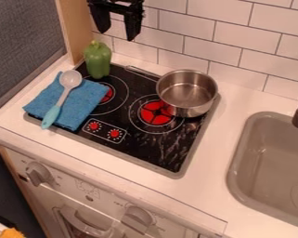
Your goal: Move the silver pot and put it at the lower right of the right burner
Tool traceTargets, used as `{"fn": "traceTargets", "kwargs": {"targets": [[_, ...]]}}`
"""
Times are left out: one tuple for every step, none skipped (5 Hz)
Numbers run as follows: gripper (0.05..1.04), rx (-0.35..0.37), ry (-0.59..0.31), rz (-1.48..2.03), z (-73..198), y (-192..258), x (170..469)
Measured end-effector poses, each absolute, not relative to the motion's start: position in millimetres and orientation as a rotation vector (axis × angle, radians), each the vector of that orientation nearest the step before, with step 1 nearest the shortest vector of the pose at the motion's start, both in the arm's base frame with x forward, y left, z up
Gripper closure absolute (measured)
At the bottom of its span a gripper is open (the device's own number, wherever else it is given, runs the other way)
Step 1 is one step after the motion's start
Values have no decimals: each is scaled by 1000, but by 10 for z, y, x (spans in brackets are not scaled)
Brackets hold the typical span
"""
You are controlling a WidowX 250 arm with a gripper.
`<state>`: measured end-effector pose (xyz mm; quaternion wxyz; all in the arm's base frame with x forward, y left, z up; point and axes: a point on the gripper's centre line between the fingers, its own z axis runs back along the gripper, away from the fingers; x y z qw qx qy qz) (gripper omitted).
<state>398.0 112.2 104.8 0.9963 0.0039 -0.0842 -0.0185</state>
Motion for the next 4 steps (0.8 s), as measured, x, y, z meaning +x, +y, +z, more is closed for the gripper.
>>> {"fn": "traceTargets", "kwargs": {"targets": [[83, -6, -123, -42, 859, 1086, 3941], [83, -10, -81, -182, 685, 592, 3832], [83, -34, -98, -324, 691, 26, 3751], [83, -6, -101, -430, 631, -222, 3678]]}}
